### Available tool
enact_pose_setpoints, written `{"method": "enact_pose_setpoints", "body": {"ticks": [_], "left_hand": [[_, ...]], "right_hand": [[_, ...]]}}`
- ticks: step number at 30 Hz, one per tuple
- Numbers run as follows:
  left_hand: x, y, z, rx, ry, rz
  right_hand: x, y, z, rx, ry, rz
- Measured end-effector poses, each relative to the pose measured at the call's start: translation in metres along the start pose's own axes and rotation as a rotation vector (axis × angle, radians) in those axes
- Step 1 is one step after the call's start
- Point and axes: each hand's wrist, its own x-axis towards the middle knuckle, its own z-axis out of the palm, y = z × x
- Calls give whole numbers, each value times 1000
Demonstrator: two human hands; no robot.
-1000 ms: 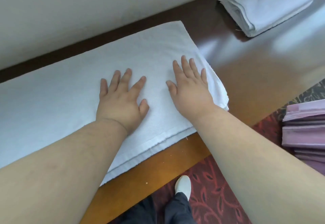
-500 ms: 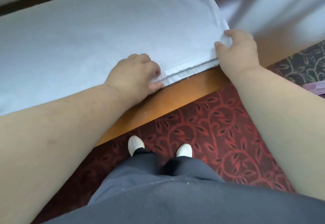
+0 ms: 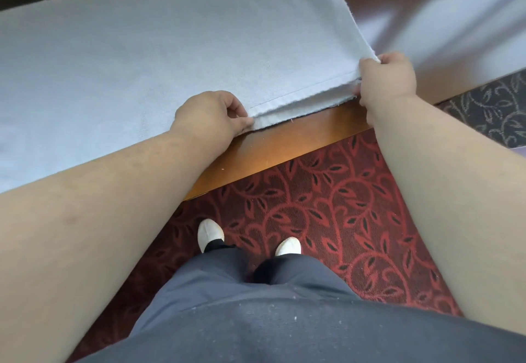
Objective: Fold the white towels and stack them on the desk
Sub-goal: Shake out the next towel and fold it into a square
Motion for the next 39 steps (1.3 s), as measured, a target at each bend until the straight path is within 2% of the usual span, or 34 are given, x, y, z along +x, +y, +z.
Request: {"method": "enact_pose_setpoints", "body": {"ticks": [3,6,10,15,18,21,24,26,28,31,34,39], "left_hand": [[-7,1,-1,111,32,117],[-12,0,-1,249,73,229],[-19,0,-3,57,132,177],[-24,1,0,68,321,301],[-19,-6,4,200,337,392],[-17,-16,17,460,180,492],[-18,-22,22,436,119,457],[-24,-27,16,391,142,457],[-35,-44,5,428,221,434],[-59,-90,-17,507,322,289],[-83,-140,-44,535,360,156],[-121,-223,-94,518,384,-112]], "right_hand": [[-2,1,2,128,-99,119],[-1,4,3,121,-121,136],[0,6,4,105,-125,126],[-2,5,4,57,-93,97],[-5,6,4,-81,-30,9],[-7,4,0,-404,-39,-98],[-14,-2,-1,-621,-2,-188],[-32,-10,11,-667,26,-367],[-70,-20,36,-708,-85,-652],[-144,-24,89,-771,-425,-1067],[-200,-23,131,-764,-703,-1136],[-237,-33,175,-897,-811,-1179]]}}
